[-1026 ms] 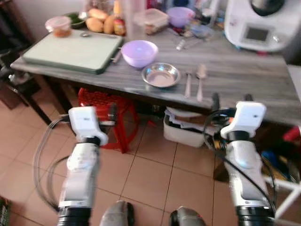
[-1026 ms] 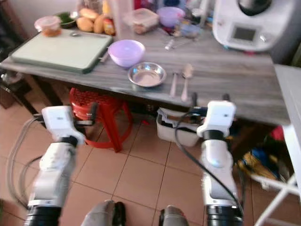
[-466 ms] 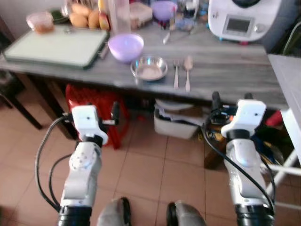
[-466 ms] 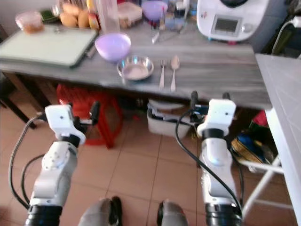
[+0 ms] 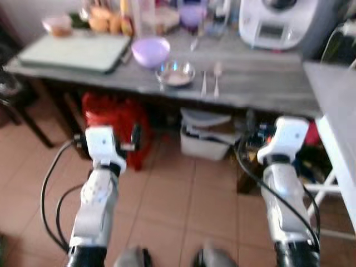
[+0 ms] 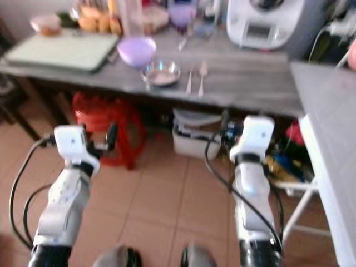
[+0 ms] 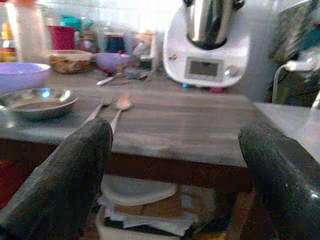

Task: Setting the table

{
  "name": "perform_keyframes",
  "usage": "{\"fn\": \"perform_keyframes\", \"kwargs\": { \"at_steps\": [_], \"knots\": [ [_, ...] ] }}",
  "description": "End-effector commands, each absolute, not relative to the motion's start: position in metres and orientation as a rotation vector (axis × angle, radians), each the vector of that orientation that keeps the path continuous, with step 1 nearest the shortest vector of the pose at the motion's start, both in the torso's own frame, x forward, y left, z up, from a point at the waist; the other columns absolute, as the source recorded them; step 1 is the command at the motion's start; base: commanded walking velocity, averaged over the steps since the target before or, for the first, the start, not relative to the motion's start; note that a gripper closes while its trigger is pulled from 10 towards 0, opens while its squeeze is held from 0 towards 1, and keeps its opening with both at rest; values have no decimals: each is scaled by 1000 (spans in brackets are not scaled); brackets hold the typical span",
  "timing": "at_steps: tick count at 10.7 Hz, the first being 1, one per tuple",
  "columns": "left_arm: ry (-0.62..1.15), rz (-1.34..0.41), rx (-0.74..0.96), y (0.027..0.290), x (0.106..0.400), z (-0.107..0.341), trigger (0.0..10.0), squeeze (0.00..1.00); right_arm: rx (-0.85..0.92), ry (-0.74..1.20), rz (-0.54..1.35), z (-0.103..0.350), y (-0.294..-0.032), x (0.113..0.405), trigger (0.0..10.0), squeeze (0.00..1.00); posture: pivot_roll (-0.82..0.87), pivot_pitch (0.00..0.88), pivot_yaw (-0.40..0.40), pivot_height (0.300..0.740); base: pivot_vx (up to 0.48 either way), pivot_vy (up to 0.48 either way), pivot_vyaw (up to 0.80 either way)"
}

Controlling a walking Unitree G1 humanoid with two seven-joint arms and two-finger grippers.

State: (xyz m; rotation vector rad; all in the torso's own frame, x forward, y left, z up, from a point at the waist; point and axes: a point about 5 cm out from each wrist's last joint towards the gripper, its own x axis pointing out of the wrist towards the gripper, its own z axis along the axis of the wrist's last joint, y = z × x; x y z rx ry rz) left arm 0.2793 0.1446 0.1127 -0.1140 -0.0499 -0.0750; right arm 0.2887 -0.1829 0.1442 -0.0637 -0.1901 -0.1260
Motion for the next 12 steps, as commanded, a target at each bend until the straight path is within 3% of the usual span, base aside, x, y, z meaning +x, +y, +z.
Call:
{"fn": "perform_keyframes", "kwargs": {
  "at_steps": [1, 6, 12],
  "knots": [
    [-40, -84, -109, 143, 279, 111, 10000, 0, -53, -161, -123, 139, -183, 291, 10000, 0, -40, 61, 17, 740, 0, 0, 0],
    [-108, -157, -125, 136, 282, 124, 10000, 0, -47, -184, -98, 145, -175, 301, 10000, 0, -42, 72, 30, 740, 0, 0, -175],
    [-114, -164, -138, 138, 281, 124, 10000, 0, -60, -185, -102, 147, -179, 304, 10000, 0, -47, 87, 32, 740, 0, -464, 0]
  ]
}}
